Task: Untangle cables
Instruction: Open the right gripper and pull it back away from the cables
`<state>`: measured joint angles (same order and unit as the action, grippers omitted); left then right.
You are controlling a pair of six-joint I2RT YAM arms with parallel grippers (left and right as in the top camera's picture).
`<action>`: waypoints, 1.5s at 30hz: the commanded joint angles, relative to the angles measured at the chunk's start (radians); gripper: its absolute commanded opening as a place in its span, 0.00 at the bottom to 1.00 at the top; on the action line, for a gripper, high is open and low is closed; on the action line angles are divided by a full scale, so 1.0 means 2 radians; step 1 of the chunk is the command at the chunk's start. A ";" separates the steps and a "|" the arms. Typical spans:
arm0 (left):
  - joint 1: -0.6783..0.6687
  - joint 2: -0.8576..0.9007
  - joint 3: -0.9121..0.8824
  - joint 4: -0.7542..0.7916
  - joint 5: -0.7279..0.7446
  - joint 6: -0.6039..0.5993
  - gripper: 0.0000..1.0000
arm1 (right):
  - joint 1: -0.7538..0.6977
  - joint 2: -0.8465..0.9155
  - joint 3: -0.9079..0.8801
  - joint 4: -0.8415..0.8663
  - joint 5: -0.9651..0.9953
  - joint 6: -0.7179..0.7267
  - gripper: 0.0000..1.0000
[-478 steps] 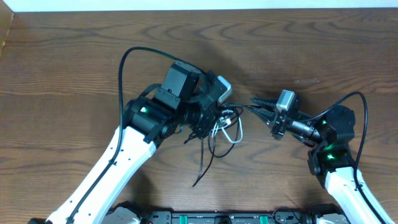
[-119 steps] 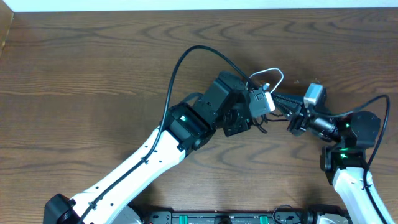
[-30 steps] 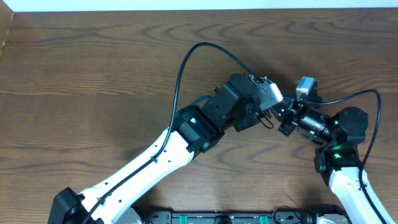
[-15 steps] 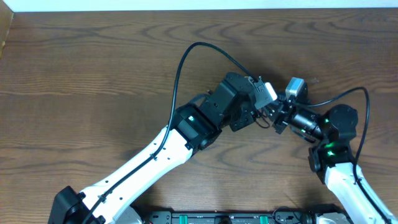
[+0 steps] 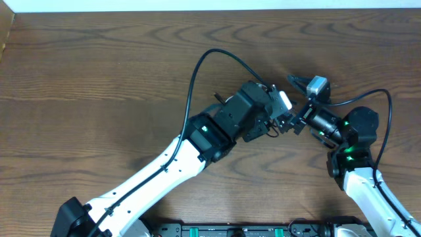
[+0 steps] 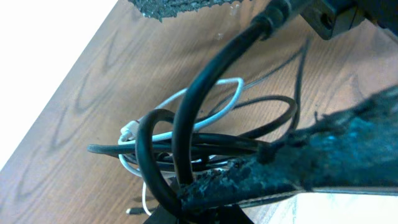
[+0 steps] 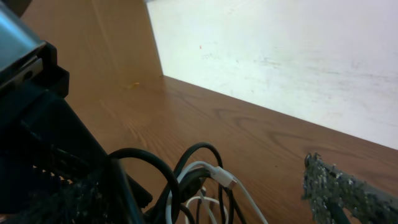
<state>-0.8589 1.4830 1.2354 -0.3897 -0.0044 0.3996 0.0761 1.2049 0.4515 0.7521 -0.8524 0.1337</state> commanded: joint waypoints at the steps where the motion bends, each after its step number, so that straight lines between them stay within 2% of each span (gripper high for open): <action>1: -0.027 0.000 0.023 0.026 -0.066 0.009 0.07 | -0.015 0.002 0.003 0.000 -0.135 0.007 0.99; 4: -0.027 0.000 0.023 0.026 -0.156 0.008 0.08 | -0.048 0.002 0.003 0.000 -0.179 0.023 0.99; 7: -0.025 0.000 0.023 0.027 -0.202 0.009 0.07 | -0.075 0.002 0.003 0.000 -0.213 0.026 0.99; 17: 0.002 0.000 0.023 0.025 -0.188 -0.002 0.08 | -0.111 0.002 0.003 0.002 -0.243 0.026 0.99; 27: 0.002 0.000 0.023 -0.060 -0.014 0.077 0.07 | -0.115 0.002 0.003 0.048 -0.117 0.017 0.99; 32: 0.002 -0.007 0.023 -0.074 0.055 0.098 0.07 | -0.115 0.002 0.003 0.041 -0.107 -0.001 0.99; 36: 0.002 -0.027 0.023 -0.074 0.135 0.142 0.07 | -0.115 0.002 0.003 0.021 -0.147 -0.029 0.99; 41: 0.007 -0.051 0.023 -0.072 0.152 0.144 0.08 | -0.115 0.002 0.003 0.023 -0.230 -0.070 0.98; 45: 0.037 -0.078 0.023 -0.072 0.244 0.144 0.07 | -0.115 0.002 0.003 0.034 -0.258 -0.088 0.91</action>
<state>-0.8318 1.3842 1.2427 -0.5407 0.3096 0.6659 -0.1478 1.2053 0.4515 0.8009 -1.2686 0.0273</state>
